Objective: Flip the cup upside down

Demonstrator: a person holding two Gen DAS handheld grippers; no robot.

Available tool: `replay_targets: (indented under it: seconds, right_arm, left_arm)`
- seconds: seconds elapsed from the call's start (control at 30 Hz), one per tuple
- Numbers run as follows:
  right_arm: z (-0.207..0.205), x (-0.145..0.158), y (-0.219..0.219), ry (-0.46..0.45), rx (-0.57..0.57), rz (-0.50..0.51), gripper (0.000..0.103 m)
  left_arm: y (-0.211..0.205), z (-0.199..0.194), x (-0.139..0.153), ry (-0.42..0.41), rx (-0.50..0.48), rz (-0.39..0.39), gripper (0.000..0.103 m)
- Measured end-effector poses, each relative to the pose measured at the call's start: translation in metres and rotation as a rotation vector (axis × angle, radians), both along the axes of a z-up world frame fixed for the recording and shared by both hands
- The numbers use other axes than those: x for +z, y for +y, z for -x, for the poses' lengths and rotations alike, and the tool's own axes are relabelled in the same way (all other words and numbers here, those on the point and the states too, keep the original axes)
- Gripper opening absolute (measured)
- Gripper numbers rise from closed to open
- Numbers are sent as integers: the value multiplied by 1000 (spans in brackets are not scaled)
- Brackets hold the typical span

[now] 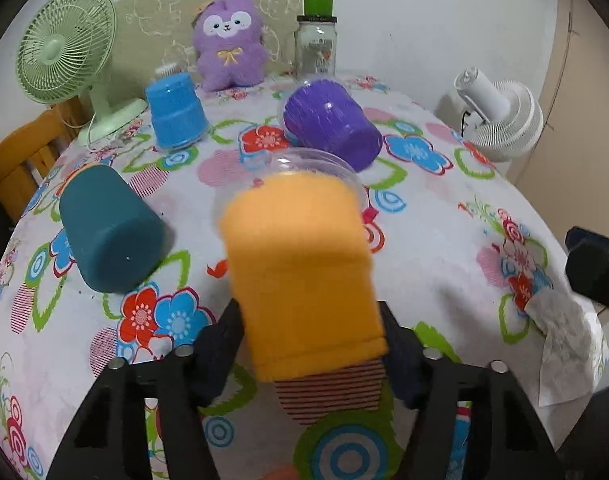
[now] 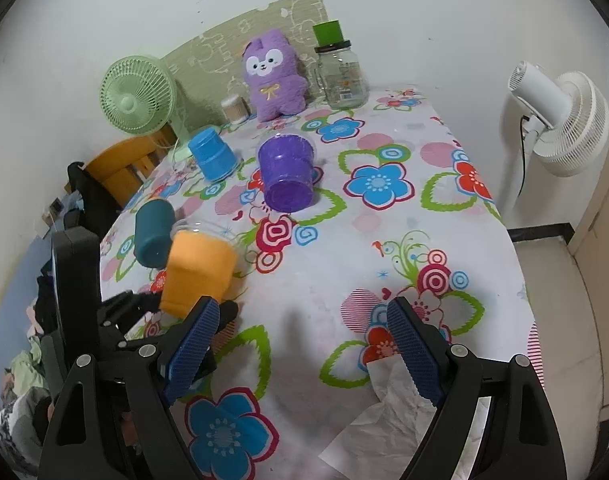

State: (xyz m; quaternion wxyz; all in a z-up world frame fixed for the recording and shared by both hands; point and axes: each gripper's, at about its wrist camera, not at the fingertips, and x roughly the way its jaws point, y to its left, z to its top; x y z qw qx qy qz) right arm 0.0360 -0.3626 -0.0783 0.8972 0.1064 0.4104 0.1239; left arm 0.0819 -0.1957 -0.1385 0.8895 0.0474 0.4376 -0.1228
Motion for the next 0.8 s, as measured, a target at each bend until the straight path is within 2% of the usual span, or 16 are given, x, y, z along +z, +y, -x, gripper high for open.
replay_targets:
  seconds: [0.07,0.7,0.8]
  right_arm:
    - [0,0,-2,1,-3,-7,88]
    - [4,4,26,-7,58,-5,88]
    - [4,6,30,-8,65,1,88]
  left_arm:
    - [1,2,1,-4,-3,3,57]
    - [29,27,51,-112,-11,15,57]
    - [31,28,51,-110,-12,13,50]
